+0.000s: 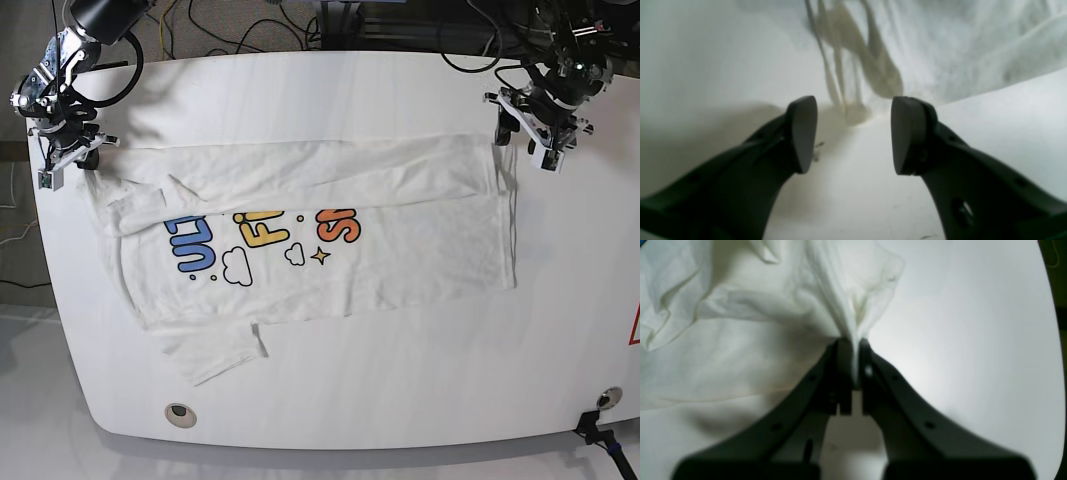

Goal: Fold the T-shirt properly
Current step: 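Reposition both grippers at the shirt edges and pinch with the right gripper, then pinch the shirt's collar-side corners with both grippers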

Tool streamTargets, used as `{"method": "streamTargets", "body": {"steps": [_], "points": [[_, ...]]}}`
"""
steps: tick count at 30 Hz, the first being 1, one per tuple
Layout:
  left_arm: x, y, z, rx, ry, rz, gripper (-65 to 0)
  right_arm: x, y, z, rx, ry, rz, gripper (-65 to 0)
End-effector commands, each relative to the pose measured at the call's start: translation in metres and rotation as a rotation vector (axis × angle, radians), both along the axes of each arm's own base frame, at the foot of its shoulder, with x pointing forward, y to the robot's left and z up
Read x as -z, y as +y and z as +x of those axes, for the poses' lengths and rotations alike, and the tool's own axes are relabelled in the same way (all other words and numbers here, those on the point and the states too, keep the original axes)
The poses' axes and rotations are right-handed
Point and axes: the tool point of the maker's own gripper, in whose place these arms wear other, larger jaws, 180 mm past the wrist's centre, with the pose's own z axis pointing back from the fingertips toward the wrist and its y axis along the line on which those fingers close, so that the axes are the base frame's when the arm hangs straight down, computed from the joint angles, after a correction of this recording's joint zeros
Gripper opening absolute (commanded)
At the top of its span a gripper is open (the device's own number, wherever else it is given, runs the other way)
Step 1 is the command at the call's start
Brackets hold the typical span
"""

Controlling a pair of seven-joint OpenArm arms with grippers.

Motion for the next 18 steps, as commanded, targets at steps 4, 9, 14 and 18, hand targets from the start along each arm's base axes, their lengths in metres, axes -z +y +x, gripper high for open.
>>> {"method": "streamTargets", "body": {"steps": [4,9,14,18], "points": [[0.007,0.005,0.005,-0.019,-0.004,-0.023,-31.7,-0.014,-0.008,0.009,-0.004,-0.045,-0.028,-65.0],[0.013,0.004,0.009,-0.023,0.006,-0.039,-31.7,-0.015,-0.009,0.009,-0.004,-0.045,-0.030,-65.0],[0.021,-0.009,0.011,-0.006,0.018,-0.068,-31.7,-0.015,-0.010,0.009,-0.004,-0.045,-0.032,-65.0],[0.020,-0.016,0.016,0.001,0.009,-0.082,-31.7,-0.016,-0.010,0.009,-0.004,-0.046,-0.032,-65.0]]}}
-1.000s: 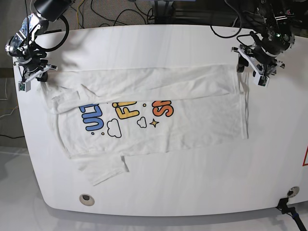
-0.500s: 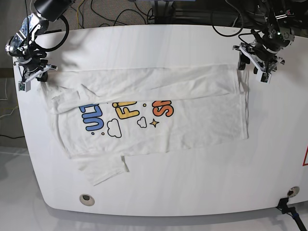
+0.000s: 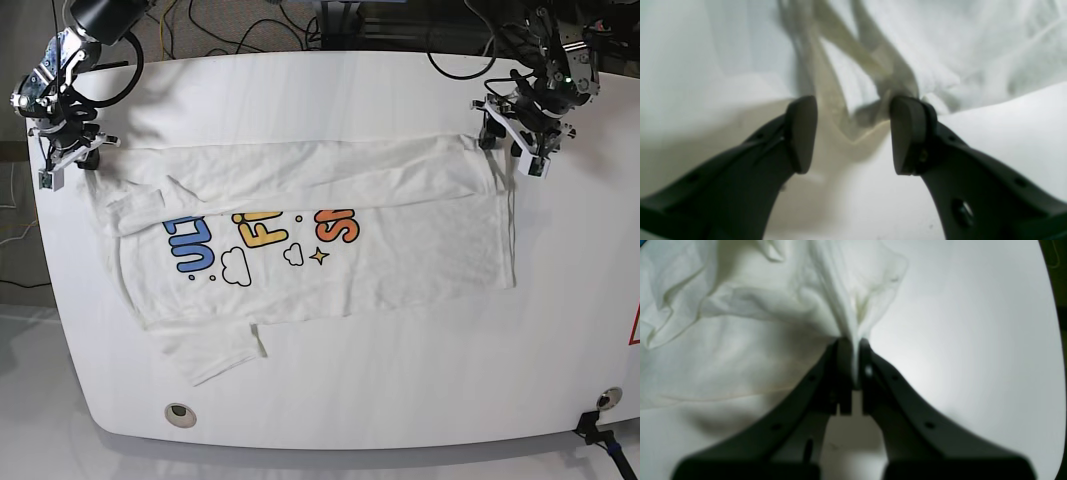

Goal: Fold the T-shirt properly
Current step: 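Pinch the shirt's collar-side corners with both grippers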

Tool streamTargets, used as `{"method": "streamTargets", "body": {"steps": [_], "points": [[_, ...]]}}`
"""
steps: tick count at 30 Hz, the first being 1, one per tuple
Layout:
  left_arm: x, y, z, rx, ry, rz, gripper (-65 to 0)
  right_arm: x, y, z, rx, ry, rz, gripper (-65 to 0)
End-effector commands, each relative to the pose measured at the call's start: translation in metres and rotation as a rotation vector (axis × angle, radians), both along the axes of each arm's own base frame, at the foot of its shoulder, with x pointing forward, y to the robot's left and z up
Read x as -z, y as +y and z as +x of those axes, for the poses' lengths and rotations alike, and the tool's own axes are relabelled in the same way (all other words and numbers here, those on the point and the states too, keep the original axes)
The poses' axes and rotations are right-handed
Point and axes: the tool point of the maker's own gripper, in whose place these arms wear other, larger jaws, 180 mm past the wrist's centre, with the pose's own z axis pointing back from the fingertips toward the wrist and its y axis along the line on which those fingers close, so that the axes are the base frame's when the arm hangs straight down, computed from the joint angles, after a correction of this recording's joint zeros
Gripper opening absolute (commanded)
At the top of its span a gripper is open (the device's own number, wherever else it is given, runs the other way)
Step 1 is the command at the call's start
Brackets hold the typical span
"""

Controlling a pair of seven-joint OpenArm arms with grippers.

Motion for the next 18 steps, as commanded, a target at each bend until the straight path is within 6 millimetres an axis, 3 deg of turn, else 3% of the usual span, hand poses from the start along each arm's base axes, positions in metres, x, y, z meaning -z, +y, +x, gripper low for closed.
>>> {"method": "streamTargets", "body": {"steps": [1,9,10,15,18], "points": [[-0.006,-0.002,0.006,-0.002,-0.029,-0.009,-31.7,-0.016,-0.011,0.009,-0.004,-0.046,-0.034,-65.0],[-0.002,-0.002,0.005,-0.006,-0.020,-0.013,-32.4,-0.016,-0.011,0.009,-0.004,-0.046,-0.034,-65.0],[-0.002,-0.002,0.005,-0.008,-0.020,-0.012,-34.5,-0.016,-0.011,0.009,-0.004,-0.046,-0.034,-65.0],[-0.007,0.005,0.012,-0.026,-0.039,-0.003,-64.5,-0.015,-0.010,0.009,-0.004,-0.045,-0.032,-65.0],[-0.010,0.007,0.016,-0.029,-0.048,0.000,-65.0,-0.016,-0.010,0.009,-0.005,-0.046,-0.033,-65.0]]}}
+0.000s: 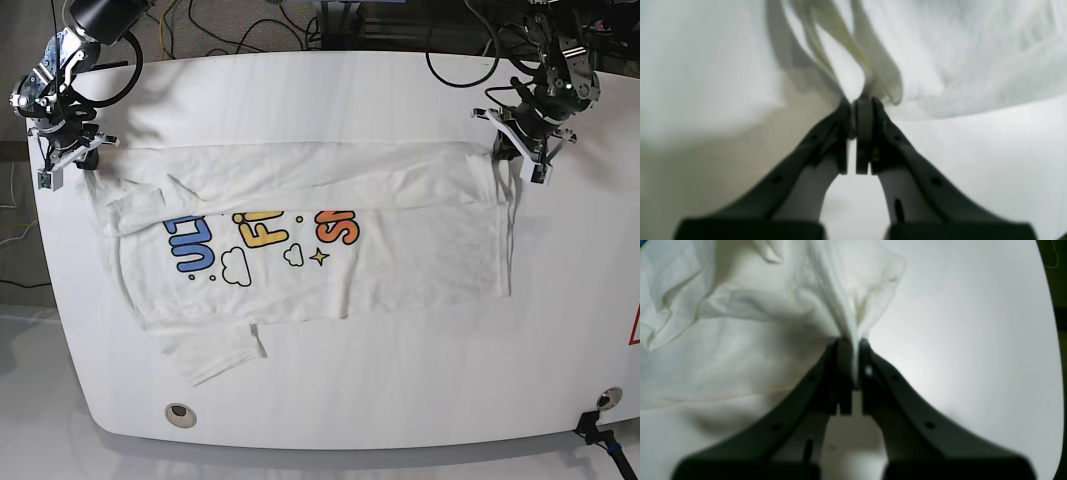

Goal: Fold the T-shirt properly
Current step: 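Pinch the shirt's collar-side corners with both grippers, then drag the shirt toward the robot with both grippers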

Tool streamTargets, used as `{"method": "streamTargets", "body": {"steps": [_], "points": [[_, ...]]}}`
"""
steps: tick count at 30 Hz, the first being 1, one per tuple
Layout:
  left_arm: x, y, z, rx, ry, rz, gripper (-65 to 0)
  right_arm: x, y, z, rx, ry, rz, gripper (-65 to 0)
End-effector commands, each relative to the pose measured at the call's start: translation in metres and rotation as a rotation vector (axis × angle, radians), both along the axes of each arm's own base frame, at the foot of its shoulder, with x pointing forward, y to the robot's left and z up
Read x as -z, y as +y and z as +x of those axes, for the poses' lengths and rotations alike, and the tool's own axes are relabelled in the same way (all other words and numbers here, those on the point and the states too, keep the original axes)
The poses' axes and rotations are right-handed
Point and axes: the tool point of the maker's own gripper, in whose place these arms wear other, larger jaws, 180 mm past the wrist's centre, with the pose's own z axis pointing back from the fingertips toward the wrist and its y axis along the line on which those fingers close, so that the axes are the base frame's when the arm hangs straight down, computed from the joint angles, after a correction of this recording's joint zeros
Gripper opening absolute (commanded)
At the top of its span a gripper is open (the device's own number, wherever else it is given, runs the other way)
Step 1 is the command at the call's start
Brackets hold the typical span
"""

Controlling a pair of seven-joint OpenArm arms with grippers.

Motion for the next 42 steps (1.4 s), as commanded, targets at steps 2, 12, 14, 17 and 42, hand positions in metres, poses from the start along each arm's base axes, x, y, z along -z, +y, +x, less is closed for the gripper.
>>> {"method": "streamTargets", "body": {"steps": [2,12,14,17,42], "points": [[-0.008,0.004,0.005,0.001,-0.033,0.009,-65.0,-0.015,-0.008,0.009,-0.005,-0.047,-0.029,-65.0],[-0.003,0.007,-0.006,0.007,-0.005,0.019,-65.0,-0.016,-0.008,-0.007,-0.018,-0.025,-0.061,-65.0],[-0.002,0.011,-0.011,0.013,0.009,0.031,-65.0,-0.014,-0.002,-0.009,-0.020,-0.024,-0.056,-65.0],[0.003,0.011,-0.021,0.013,0.032,0.032,-65.0,-0.007,0.000,-0.022,-0.019,0.005,-0.051,-65.0],[0.029,0.050,-0.135,-0.015,0.282,0.108,-65.0,0.022,0.034,-0.132,-0.043,0.214,-0.044,-65.0]]}}
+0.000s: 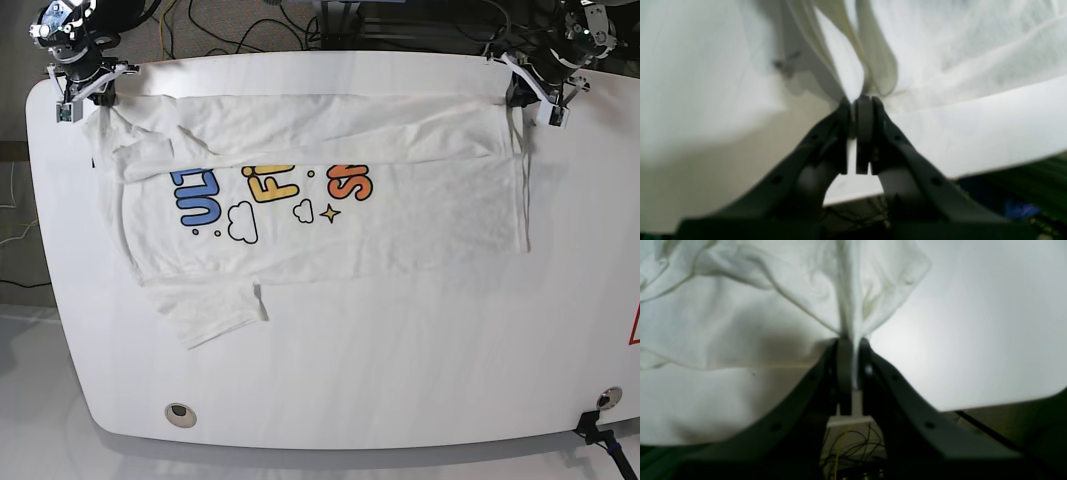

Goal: Fold the T-shirt properly
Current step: 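Drag the shirt toward the robot with both grippers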

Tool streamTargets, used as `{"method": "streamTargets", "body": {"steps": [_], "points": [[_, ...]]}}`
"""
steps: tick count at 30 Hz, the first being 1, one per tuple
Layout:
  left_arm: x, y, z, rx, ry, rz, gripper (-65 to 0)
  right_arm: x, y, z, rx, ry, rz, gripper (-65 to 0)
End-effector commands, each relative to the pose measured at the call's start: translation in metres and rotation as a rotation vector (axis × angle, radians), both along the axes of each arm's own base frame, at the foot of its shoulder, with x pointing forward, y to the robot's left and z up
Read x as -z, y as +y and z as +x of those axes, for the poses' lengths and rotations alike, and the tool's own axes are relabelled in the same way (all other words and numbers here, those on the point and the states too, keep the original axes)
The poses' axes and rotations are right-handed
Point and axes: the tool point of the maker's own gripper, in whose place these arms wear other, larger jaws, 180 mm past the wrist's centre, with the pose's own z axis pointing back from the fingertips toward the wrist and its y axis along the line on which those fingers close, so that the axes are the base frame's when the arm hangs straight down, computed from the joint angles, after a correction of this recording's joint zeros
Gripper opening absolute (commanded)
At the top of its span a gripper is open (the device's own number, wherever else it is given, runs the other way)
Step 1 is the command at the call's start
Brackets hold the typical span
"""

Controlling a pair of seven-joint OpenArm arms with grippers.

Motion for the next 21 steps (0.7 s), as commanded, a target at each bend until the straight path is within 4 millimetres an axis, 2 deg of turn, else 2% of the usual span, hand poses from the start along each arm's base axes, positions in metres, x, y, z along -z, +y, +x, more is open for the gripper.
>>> {"method": "streamTargets", "body": {"steps": [1,8,10,15,18,21], "points": [[0.015,0.027,-0.040,0.005,0.181,0.114,-65.0,0.010,-0.002,-0.028,-0.008,0.118,-0.015,-65.0],[0.006,0.058,-0.053,-0.064,0.195,0.168,-65.0,0.013,-0.003,-0.043,-0.012,0.154,-0.020,-65.0],[0.001,0.068,-0.050,-0.053,0.192,0.194,-65.0,0.015,-0.002,-0.051,-0.011,0.172,-0.017,-65.0],[0.000,0.070,-0.049,-0.043,0.192,0.203,-65.0,0.016,-0.001,-0.054,-0.010,0.176,-0.014,-65.0],[0.002,0.064,-0.048,-0.035,0.194,0.190,-65.0,0.016,0.001,-0.051,-0.015,0.171,-0.010,-65.0],[0.007,0.053,-0.048,-0.011,0.199,0.170,-65.0,0.022,0.017,-0.044,-0.063,0.177,0.013,-65.0]]}}
